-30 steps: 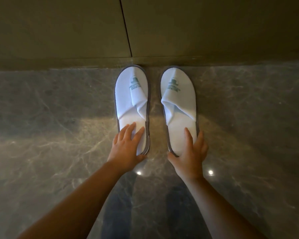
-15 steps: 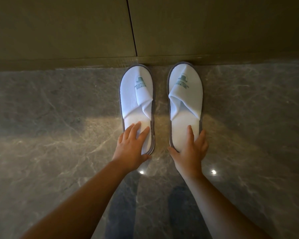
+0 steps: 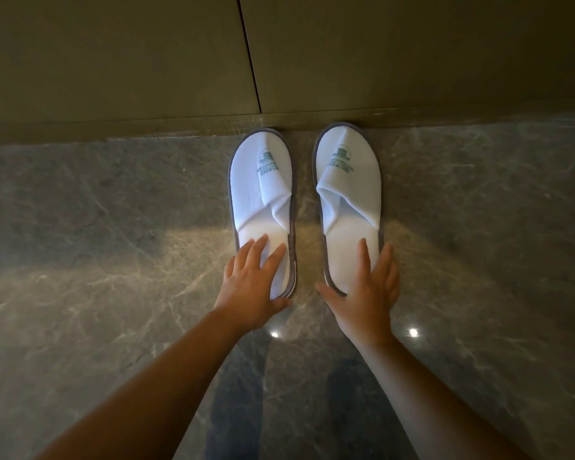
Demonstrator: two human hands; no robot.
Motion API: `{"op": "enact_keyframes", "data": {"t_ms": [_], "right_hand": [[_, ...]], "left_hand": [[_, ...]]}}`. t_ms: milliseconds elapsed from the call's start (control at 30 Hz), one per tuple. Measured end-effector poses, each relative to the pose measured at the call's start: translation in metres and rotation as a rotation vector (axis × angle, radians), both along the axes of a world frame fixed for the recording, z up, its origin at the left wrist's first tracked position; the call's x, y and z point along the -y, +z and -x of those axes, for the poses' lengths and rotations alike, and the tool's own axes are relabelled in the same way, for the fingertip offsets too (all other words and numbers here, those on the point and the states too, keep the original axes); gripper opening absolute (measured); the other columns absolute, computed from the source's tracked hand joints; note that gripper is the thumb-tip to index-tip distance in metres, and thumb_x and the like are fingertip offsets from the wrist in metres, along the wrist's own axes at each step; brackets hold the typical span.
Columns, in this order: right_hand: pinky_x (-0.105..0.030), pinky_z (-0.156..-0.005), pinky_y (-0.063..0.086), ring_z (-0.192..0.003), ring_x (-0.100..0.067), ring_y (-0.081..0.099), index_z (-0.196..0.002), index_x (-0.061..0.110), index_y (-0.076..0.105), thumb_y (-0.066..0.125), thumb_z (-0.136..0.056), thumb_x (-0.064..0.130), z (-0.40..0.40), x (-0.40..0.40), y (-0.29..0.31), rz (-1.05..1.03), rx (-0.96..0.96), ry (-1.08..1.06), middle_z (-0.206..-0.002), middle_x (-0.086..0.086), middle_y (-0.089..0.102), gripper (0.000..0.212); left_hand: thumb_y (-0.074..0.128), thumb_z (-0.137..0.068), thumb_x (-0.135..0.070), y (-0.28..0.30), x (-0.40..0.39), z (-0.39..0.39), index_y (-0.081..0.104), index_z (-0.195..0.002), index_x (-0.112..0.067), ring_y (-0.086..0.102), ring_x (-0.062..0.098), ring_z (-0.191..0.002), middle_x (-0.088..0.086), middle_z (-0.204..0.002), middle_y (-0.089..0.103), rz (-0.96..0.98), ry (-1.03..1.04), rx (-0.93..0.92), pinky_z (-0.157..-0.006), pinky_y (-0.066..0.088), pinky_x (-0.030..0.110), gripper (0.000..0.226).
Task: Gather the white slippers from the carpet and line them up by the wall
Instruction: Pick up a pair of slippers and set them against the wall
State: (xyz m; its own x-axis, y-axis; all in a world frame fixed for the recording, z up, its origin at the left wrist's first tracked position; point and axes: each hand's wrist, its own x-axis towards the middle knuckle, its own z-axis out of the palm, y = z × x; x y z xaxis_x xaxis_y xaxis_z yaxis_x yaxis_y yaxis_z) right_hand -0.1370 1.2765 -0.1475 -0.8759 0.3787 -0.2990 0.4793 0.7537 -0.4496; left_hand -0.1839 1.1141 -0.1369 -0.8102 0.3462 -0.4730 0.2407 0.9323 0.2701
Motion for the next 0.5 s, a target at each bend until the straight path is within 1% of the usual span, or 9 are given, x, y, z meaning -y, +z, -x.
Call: {"op": "enact_keyframes", "data": {"t_ms": [100, 167, 200, 233, 267, 300, 367, 433, 500], "right_hand": [[-0.050, -0.111, 0.018, -0.138, -0.034, 0.010, -0.138, 0.018, 0.021, 0.063, -0.075, 0.040, 0.002, -0.005, 0.033, 0.049, -0.084, 0.037, -0.152, -0.018, 0.011, 0.079], [-0.048, -0.107, 0.026, -0.133, -0.034, 0.022, -0.131, 0.013, 0.035, 0.062, -0.078, 0.030, 0.001, -0.009, 0.074, 0.092, -0.128, 0.056, -0.146, -0.018, 0.027, 0.062], [-0.044, -0.102, 0.032, -0.128, -0.033, 0.030, -0.127, 0.011, 0.041, 0.061, -0.079, 0.026, -0.001, -0.010, 0.098, 0.120, -0.153, 0.078, -0.140, -0.018, 0.037, 0.054], [-0.039, -0.095, 0.036, -0.122, -0.031, 0.037, -0.122, 0.009, 0.046, 0.060, -0.080, 0.023, -0.004, -0.010, 0.125, 0.153, -0.176, 0.101, -0.132, -0.017, 0.047, 0.046], [-0.030, -0.088, 0.037, -0.115, -0.027, 0.044, -0.118, 0.008, 0.049, 0.059, -0.081, 0.021, -0.007, -0.009, 0.154, 0.186, -0.188, 0.121, -0.125, -0.016, 0.053, 0.041], [-0.023, -0.082, 0.036, -0.108, -0.022, 0.048, -0.116, 0.008, 0.051, 0.058, -0.081, 0.020, -0.011, -0.008, 0.185, 0.215, -0.187, 0.137, -0.120, -0.015, 0.057, 0.037], [-0.006, -0.069, 0.034, -0.097, -0.014, 0.049, -0.113, 0.009, 0.052, 0.058, -0.082, 0.016, -0.016, -0.001, 0.252, 0.271, -0.172, 0.164, -0.114, -0.012, 0.060, 0.033], [-0.002, -0.063, 0.036, -0.094, -0.010, 0.049, -0.110, 0.011, 0.055, 0.059, -0.081, 0.014, -0.018, 0.009, 0.325, 0.334, -0.152, 0.190, -0.110, -0.007, 0.061, 0.029], [-0.008, -0.063, 0.034, -0.093, -0.011, 0.050, -0.104, 0.014, 0.057, 0.059, -0.081, 0.013, -0.018, 0.021, 0.402, 0.395, -0.134, 0.220, -0.104, -0.004, 0.061, 0.023]], "left_hand": [[0.055, -0.077, -0.049, 0.026, 0.001, 0.003, 0.011, -0.140, -0.024, 0.003, 0.029, -0.141, 0.007, -0.155, 0.005, -0.015, 0.037, -0.013, -0.114, 0.010, 0.047, 0.081], [0.056, -0.079, -0.043, 0.062, 0.000, 0.003, 0.021, -0.138, -0.020, 0.015, 0.030, -0.138, 0.010, -0.152, 0.018, -0.049, 0.087, -0.031, -0.112, 0.017, 0.046, 0.072], [0.056, -0.080, -0.039, 0.086, 0.000, 0.002, 0.027, -0.136, -0.019, 0.024, 0.030, -0.135, 0.010, -0.149, 0.027, -0.074, 0.114, -0.037, -0.109, 0.022, 0.045, 0.067], [0.056, -0.080, -0.037, 0.113, 0.000, 0.000, 0.033, -0.133, -0.017, 0.032, 0.030, -0.131, 0.011, -0.145, 0.036, -0.101, 0.140, -0.037, -0.107, 0.027, 0.044, 0.062], [0.056, -0.080, -0.037, 0.142, 0.001, -0.004, 0.038, -0.130, -0.017, 0.040, 0.030, -0.125, 0.011, -0.140, 0.043, -0.129, 0.166, -0.029, -0.104, 0.032, 0.044, 0.057], [0.055, -0.080, -0.037, 0.174, 0.004, -0.008, 0.042, -0.127, -0.017, 0.047, 0.030, -0.120, 0.011, -0.135, 0.049, -0.156, 0.198, -0.017, -0.100, 0.037, 0.043, 0.053], [0.055, -0.080, -0.040, 0.245, 0.012, -0.018, 0.047, -0.123, -0.018, 0.054, 0.028, -0.111, 0.009, -0.127, 0.056, -0.200, 0.262, 0.004, -0.092, 0.044, 0.040, 0.049], [0.054, -0.080, -0.041, 0.320, 0.024, -0.026, 0.048, -0.122, -0.019, 0.057, 0.026, -0.107, 0.007, -0.124, 0.058, -0.229, 0.302, 0.025, -0.087, 0.047, 0.038, 0.047], [0.053, -0.081, -0.040, 0.398, 0.038, -0.034, 0.048, -0.121, -0.019, 0.057, 0.025, -0.106, 0.006, -0.124, 0.058, -0.255, 0.338, 0.034, -0.086, 0.048, 0.037, 0.045]]}}
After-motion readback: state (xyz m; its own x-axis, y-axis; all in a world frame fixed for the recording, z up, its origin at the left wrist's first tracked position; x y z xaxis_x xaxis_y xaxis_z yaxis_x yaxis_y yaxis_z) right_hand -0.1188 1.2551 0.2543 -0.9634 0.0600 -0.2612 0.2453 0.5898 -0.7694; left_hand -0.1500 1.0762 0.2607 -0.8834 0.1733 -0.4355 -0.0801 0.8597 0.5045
